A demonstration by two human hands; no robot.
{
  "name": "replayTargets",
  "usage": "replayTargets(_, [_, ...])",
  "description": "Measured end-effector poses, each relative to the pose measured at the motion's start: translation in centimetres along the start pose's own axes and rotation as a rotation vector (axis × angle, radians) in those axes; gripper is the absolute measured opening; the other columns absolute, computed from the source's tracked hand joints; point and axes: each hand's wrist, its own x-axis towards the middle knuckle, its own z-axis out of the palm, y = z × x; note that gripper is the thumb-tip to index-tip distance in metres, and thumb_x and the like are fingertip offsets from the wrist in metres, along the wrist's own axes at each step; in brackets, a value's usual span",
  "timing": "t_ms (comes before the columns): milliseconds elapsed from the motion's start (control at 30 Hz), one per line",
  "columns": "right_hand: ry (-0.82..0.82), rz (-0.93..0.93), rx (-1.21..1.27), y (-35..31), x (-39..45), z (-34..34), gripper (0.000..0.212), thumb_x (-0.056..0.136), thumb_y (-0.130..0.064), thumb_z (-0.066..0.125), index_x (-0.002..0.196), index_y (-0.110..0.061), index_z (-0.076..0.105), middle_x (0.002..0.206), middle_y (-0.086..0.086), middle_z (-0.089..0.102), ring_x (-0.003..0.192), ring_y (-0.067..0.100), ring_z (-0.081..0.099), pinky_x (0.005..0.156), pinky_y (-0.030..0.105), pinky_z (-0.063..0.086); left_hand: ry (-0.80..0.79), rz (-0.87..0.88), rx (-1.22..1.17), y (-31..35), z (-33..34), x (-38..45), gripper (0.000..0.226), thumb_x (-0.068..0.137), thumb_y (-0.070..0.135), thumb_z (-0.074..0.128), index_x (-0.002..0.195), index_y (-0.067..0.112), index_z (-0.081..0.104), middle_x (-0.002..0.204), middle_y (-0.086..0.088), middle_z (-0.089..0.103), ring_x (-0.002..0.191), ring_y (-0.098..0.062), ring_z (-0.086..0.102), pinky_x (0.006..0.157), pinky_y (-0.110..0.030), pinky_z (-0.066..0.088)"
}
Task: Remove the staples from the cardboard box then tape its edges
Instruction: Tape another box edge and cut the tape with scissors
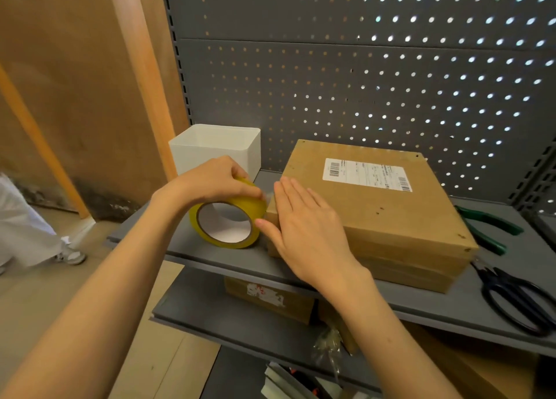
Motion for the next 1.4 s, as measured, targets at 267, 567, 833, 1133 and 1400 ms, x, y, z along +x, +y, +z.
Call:
replayTargets(267, [0.007, 0.016, -0.044, 0.0, 0.1, 0.1, 0.07, 0.095, -0.054, 0.025, 0.148, -0.009, 0.015, 0.156, 0.009, 0.017, 0.144, 0.018, 0.014, 0.115, 0.03, 0.011, -0.073, 0.001, 0.053, -0.2, -0.9, 0.4, 0.044, 0.072, 0.052, 0.069, 0.068, 0.008, 0.066, 0.06, -0.005, 0.052, 0.057, -0.013, 0.046, 0.055, -0.023, 0.036])
replayTargets(567, [0.021, 0.036, -0.053, -0.2, -0.1, 0.0, 0.068, 0.095, -0.054, 0.023, 0.148, -0.011, 0.015, 0.156, 0.006, 0.016, 0.144, 0.015, 0.013, 0.115, 0.027, 0.009, -0.232, -0.057, 0.134, -0.4, -1.7, 1.0, 0.047, 0.071, 0.062, 0.061, 0.067, 0.015, 0.06, 0.068, -0.007, 0.052, 0.065, -0.018, 0.047, 0.067, -0.03, 0.038])
replayTargets(833, [0.021, 0.037, -0.063, -0.1, -0.1, 0.0, 0.07, 0.095, -0.055, 0.023, 0.148, -0.011, 0.014, 0.156, 0.006, 0.016, 0.144, 0.015, 0.013, 0.115, 0.027, 0.009, -0.091, 0.115, 0.086, -1.4, -0.6, 0.3, 0.048, 0.086, 0.053, 0.05, 0.06, 0.012, 0.051, 0.062, -0.007, 0.047, 0.06, -0.017, 0.044, 0.061, -0.029, 0.035])
replayTargets(1133, [0.037, 0.049, -0.056, -0.2, -0.2, 0.1, 0.068, 0.095, -0.055, 0.023, 0.148, -0.013, 0.015, 0.156, 0.003, 0.017, 0.143, 0.013, 0.014, 0.114, 0.026, 0.01, -0.144, 0.148, 0.019, -1.5, -1.3, 0.4, 0.04, 0.086, 0.041, 0.058, 0.057, 0.014, 0.051, 0.056, -0.002, 0.041, 0.055, -0.013, 0.038, 0.056, -0.024, 0.031])
replayTargets(1400, [0.031, 0.054, -0.053, -0.1, -0.1, 0.0, 0.068, 0.095, -0.054, 0.024, 0.149, -0.013, 0.016, 0.156, 0.003, 0.017, 0.143, 0.013, 0.014, 0.114, 0.026, 0.01, -0.231, 0.11, 0.101, -1.6, -1.7, 1.2, 0.041, 0.085, 0.048, 0.057, 0.064, 0.013, 0.06, 0.062, -0.004, 0.049, 0.061, -0.013, 0.045, 0.061, -0.025, 0.038])
